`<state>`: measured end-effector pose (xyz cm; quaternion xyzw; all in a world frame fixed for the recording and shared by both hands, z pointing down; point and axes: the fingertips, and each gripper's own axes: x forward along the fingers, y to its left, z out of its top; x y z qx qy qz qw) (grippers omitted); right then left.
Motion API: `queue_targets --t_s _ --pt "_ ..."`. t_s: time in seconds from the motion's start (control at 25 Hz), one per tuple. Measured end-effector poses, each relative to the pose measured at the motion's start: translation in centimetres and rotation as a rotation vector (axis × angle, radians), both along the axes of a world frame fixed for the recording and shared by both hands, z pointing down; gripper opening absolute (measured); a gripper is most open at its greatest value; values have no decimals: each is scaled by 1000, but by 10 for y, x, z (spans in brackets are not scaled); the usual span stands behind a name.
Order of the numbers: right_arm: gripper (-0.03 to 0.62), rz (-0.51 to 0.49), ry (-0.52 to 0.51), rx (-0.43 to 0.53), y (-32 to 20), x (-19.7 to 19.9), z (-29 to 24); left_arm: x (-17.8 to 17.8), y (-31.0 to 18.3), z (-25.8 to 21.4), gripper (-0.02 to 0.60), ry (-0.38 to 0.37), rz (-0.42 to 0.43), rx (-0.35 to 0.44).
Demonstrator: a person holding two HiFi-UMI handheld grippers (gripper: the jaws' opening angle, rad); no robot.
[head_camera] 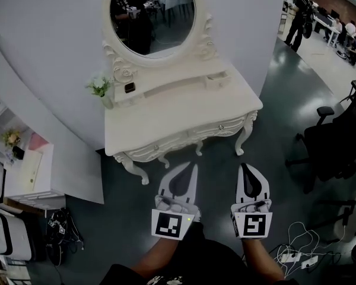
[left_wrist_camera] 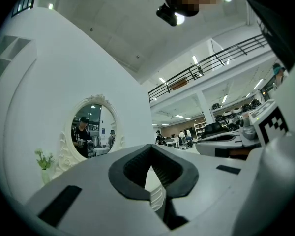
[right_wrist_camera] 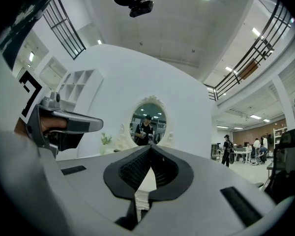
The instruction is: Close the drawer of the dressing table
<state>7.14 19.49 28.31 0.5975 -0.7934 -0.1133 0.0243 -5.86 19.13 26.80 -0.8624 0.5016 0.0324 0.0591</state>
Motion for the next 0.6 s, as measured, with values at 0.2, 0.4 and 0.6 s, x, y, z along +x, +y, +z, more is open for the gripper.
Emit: queue_targets --t_s 0.2,0.4,0.6 --pt "-2 10 -2 -11 -23 -6 -5 -4 -27 -5 2 -4 14 0" --pt "-2 31 17 -15 -45 -13 -2 -14 -47 -3 2 -15 30 -6" --pt "-2 64 25 -24 -72 -18 -8 -22 -74 -6 2 -17 55 8"
